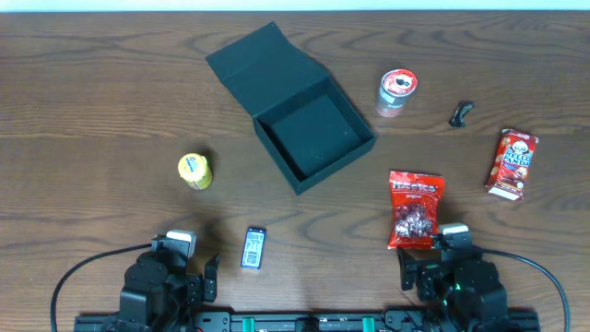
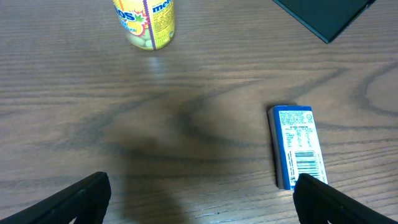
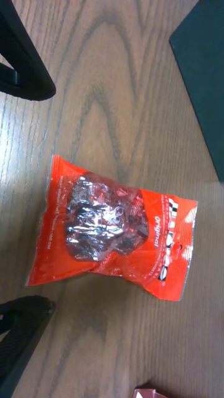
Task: Pack container
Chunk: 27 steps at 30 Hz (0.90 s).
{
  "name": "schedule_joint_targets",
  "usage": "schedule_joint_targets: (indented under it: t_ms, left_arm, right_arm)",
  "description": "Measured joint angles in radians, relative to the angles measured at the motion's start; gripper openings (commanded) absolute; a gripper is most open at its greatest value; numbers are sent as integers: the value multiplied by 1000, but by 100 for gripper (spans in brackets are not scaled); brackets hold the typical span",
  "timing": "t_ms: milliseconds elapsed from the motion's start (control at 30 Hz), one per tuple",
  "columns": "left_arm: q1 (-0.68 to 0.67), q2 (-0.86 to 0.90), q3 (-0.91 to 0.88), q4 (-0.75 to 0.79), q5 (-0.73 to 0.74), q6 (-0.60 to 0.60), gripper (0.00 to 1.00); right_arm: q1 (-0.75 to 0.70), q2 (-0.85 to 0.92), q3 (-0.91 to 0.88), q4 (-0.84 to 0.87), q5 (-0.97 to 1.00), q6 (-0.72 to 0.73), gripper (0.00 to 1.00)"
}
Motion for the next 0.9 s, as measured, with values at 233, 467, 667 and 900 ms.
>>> schedule_joint_targets:
  t_ms: [233, 467, 667, 900]
  left_arm:
    - [0, 0, 0, 0, 0, 0, 95]
    - [0, 0, 0, 0, 0, 0, 95]
    - [0, 0, 0, 0, 0, 0, 95]
    - [0, 0, 0, 2, 0, 0, 95]
  right_arm:
    - [0, 0, 0, 0, 0, 0, 99]
    - [0, 0, 0, 0, 0, 0, 99]
    - [0, 0, 0, 0, 0, 0, 99]
    - [0, 0, 0, 1, 43, -3, 99]
